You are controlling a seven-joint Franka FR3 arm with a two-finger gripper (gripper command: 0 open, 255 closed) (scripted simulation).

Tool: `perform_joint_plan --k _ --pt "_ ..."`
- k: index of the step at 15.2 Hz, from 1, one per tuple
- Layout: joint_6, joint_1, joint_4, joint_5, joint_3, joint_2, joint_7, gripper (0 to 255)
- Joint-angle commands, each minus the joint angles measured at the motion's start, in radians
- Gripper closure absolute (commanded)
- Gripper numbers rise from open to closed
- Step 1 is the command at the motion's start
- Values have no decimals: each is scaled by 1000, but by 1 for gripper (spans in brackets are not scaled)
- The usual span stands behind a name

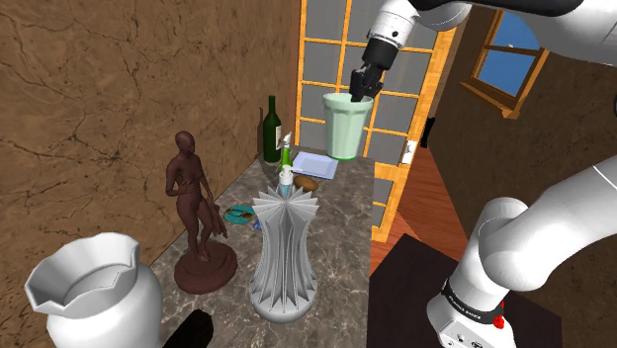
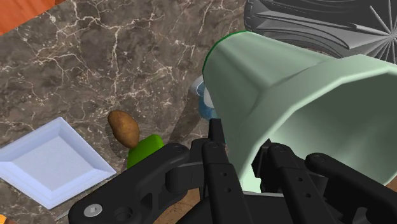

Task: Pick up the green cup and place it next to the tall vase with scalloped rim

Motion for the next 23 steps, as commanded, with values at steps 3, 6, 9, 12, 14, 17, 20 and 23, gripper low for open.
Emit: perform_joint_plan --k 3,6,9,12,14,17,20,23 --pt "-53 4 78 3 -2 22 12 255" --pt "-92 7 135 5 -4 41 19 255" --pt "-104 14 153 10 15 40 47 255" --pt "-82 30 124 23 75 16 120 255" --pt "-67 42 111 33 116 6 169 255" --pt "-45 59 99 47 176 -1 240 255" --pt "-23 77 98 61 236 1 312 255" --pt "0 94 107 73 297 13 384 255"
